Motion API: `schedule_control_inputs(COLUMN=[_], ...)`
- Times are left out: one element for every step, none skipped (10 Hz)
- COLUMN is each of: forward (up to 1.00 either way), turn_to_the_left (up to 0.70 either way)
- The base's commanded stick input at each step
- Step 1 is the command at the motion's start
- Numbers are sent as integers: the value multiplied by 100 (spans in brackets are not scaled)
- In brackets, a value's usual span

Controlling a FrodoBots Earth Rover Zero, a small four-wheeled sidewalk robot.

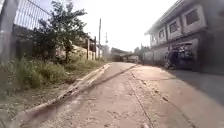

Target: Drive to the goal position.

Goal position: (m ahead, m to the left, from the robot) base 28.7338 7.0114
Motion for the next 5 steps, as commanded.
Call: schedule_control_inputs(forward=[100,100,100,100,100], turn_to_the_left=[0,0,0,0,0])
